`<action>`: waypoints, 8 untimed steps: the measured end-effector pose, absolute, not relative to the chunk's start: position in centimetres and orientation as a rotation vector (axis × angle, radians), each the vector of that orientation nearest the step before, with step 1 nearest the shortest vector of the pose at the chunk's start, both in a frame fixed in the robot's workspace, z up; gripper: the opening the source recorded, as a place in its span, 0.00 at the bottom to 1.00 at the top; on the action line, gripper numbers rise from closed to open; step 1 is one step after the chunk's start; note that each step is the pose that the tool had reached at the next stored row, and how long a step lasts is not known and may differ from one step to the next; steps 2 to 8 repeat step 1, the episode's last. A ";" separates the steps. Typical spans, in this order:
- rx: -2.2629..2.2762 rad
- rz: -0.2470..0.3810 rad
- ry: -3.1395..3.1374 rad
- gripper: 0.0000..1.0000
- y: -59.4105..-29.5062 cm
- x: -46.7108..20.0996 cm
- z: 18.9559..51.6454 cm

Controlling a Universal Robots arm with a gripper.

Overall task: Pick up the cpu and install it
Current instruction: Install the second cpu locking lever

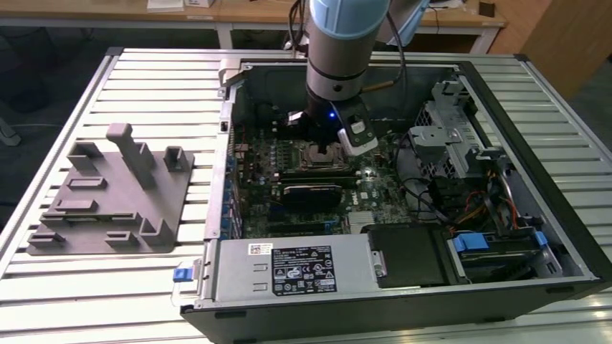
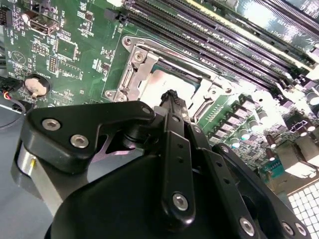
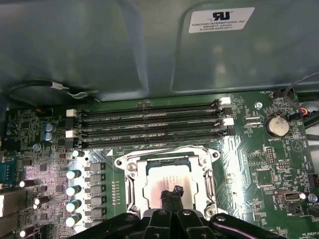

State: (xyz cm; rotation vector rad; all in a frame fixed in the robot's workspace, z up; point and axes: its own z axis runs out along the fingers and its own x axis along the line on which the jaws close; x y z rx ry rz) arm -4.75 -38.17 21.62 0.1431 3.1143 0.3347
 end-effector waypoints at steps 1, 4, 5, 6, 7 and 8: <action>0.143 0.335 3.114 0.11 -38.2 -4.7 21.6; 0.143 0.335 3.114 0.11 -38.2 -4.7 21.6; 0.143 0.335 3.114 0.11 -38.2 -4.7 21.6; 0.143 0.335 3.114 0.11 -38.2 -4.7 21.6; 0.143 0.335 3.114 0.11 -38.2 -4.7 21.6; 0.143 0.335 3.114 0.11 -38.2 -4.7 21.6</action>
